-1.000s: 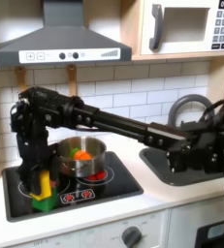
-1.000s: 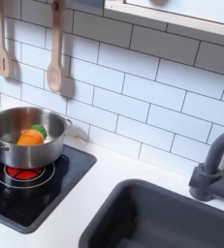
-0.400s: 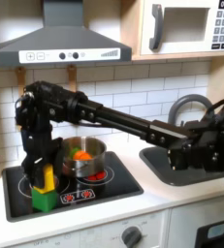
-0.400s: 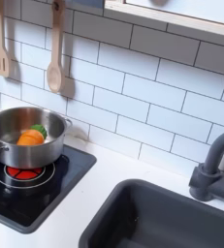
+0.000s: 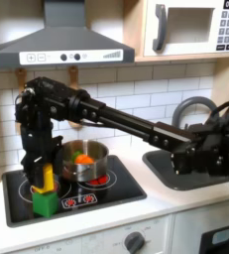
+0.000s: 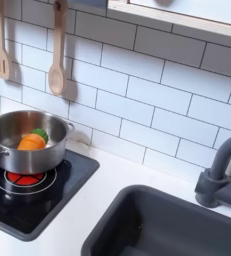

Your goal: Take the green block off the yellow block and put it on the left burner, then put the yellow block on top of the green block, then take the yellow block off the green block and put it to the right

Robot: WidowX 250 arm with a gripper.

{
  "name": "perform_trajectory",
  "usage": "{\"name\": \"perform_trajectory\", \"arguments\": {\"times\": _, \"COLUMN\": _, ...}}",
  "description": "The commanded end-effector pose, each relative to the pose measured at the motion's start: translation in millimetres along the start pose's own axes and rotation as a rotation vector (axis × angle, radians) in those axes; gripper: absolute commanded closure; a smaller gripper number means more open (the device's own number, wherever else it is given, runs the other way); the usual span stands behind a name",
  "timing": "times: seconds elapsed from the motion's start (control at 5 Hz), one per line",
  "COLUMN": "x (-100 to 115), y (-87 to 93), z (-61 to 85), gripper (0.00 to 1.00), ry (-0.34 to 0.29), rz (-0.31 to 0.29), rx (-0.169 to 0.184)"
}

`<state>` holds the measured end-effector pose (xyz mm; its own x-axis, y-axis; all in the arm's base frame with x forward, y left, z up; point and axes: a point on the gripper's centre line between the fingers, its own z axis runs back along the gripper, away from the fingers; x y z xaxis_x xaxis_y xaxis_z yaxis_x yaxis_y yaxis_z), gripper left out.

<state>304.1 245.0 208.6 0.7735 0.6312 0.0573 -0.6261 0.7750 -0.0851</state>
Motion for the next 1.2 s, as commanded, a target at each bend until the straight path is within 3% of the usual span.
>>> {"name": "perform_trajectory", "arguments": {"times": 0.0, "x": -0.4, "y": 0.1, "z": -2.7, "gripper": 1.0, "ry": 0.003, "rz": -0.002, "rx": 0.004}}
{"name": "perform_trajectory", "arguments": {"times": 1.0, "x": -2.7, "y": -6.8, "z": -18.6, "gripper": 1.0, "ry": 0.021, "rz": -0.023, "rx": 0.018}}
